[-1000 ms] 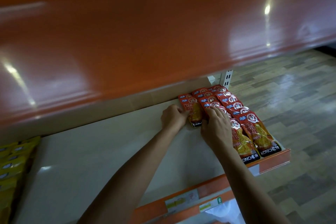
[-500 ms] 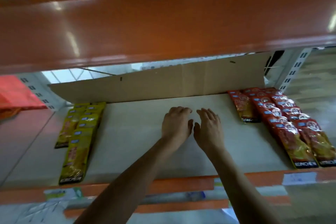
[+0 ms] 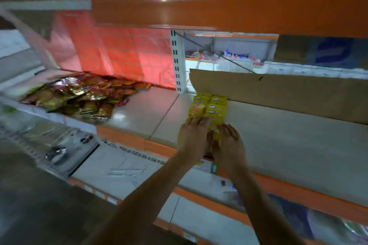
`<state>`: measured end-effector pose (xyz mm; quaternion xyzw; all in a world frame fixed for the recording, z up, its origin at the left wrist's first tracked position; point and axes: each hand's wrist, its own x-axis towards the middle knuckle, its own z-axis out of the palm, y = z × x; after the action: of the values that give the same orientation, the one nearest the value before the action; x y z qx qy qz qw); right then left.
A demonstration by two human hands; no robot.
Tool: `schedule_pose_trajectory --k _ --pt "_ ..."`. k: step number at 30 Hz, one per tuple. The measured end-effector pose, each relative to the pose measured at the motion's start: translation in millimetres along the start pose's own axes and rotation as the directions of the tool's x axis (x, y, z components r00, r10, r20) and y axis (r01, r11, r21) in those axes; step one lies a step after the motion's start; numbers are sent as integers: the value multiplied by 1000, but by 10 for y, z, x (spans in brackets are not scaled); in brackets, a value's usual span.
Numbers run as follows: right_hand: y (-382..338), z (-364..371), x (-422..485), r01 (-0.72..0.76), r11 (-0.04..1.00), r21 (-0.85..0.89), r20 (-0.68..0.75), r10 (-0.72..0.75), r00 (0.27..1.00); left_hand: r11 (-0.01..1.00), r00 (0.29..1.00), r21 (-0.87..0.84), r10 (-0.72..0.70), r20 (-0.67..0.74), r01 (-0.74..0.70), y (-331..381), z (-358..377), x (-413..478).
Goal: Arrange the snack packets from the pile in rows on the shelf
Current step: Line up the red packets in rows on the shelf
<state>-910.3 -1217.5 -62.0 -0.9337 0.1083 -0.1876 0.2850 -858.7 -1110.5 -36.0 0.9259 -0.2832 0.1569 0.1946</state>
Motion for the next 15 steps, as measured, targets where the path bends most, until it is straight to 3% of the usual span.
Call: schedule_pose_trajectory --k 8,15 --pt "-1024 689 25 149 989 -14 127 -146 981 972 970 -21 -233 -66 232 -1137 -515 -335" --pt "-1670 1277 287 255 966 43 211 -258 943 898 896 25 -437 -75 440 -1966 -757 -475"
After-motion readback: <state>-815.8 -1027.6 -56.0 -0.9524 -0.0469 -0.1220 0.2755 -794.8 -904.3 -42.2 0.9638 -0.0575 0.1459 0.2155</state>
